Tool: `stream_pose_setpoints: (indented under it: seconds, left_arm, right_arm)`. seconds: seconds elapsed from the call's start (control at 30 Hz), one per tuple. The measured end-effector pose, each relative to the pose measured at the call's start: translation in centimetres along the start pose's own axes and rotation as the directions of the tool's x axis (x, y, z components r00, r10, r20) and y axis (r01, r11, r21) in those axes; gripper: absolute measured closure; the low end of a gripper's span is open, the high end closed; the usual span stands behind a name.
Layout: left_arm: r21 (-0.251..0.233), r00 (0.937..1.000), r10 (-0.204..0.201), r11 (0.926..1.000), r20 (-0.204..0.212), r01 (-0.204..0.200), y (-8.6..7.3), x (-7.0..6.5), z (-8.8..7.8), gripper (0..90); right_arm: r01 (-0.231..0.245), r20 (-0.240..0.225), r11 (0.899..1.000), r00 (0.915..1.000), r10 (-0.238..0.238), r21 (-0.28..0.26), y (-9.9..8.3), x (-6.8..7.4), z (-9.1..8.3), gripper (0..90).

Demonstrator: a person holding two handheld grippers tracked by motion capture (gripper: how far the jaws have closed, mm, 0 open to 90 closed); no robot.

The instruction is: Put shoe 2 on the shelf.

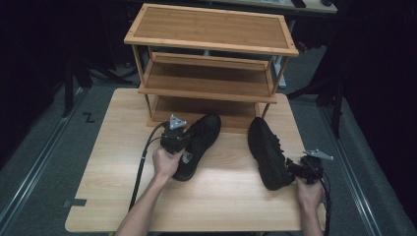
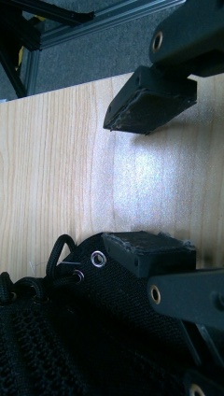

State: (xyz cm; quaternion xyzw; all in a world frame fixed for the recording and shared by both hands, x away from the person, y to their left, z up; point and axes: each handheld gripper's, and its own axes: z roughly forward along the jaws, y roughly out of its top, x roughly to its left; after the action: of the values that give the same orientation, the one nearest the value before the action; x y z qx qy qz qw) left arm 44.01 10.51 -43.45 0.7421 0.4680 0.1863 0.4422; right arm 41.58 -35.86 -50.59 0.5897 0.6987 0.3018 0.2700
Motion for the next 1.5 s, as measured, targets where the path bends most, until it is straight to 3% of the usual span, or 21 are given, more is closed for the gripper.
stream_pose_setpoints:
  seconds: [0.2, 0.27, 0.47, 0.6, 0.73, 0.87, 1.0, 1.17, 1.33, 1.5]
  left_arm:
    - [0.019, 0.9982, -0.059, 0.9981, 0.009, 0.059, 1.4, 1.3, 1.1, 88.2]
    - [0.024, 0.9992, -0.039, 0.9989, -0.012, 0.039, 2.1, 1.3, 1.1, 88.2]
    - [0.002, 0.9972, -0.062, 0.998, -0.04, 0.063, 3.6, 2.4, 1.0, 88.2]
    - [0.01, 0.9961, -0.056, 0.9983, -0.068, 0.057, 4.0, 2.8, 1.8, 88.2]
    - [-0.011, 0.9934, -0.053, 0.9986, -0.102, 0.052, 4.8, 3.1, 2.6, 88.1]
    - [-0.045, 0.9886, -0.084, 0.9959, -0.125, 0.078, 5.6, 3.6, 3.9, 88.1]
    - [-0.065, 0.9847, -0.08, 0.9954, -0.155, 0.071, 6.0, 3.6, 5.0, 88.2]
    - [-0.118, 0.9724, -0.105, 0.9896, -0.208, 0.082, 5.9, 3.8, 5.8, 88.1]
    - [-0.133, 0.9656, -0.108, 0.9881, -0.236, 0.078, 5.8, 3.8, 6.4, 88.1]
    - [-0.116, 0.9641, -0.095, 0.9909, -0.248, 0.068, 5.5, 3.9, 7.4, 88.0]
  right_arm:
    - [0.0, -0.006, 1.0, 1.0, 0.0, 0.001, 0.0, 0.0, 0.0, 39.3]
    - [0.0, -0.006, 1.0, 1.0, 0.0, 0.001, 0.0, 0.0, 0.0, 39.3]
    - [0.001, -0.006, 1.0, 1.0, -0.001, 0.001, 0.0, 0.0, 0.0, 39.3]
    - [0.001, -0.008, 1.0, 1.0, -0.001, 0.001, 0.0, 0.0, 0.0, 39.3]
    - [0.003, -0.009, 1.0, 1.0, -0.003, 0.0, 0.0, 0.0, 0.0, 39.2]
    - [0.007, -0.01, 1.0, 0.9999, -0.007, 0.001, 0.0, 0.0, 0.0, 38.1]
    - [0.013, -0.012, 1.0, 0.9998, -0.013, 0.002, -0.1, 0.2, -0.1, 37.7]
    - [0.013, -0.013, 1.0, 0.9998, -0.013, 0.002, -0.1, 0.1, -0.1, 37.7]
    - [0.013, -0.013, 1.0, 0.9998, -0.013, 0.002, -0.1, 0.2, -0.1, 37.7]
    - [0.013, -0.013, 1.0, 0.9998, -0.013, 0.002, 0.0, 0.2, 0.0, 37.4]
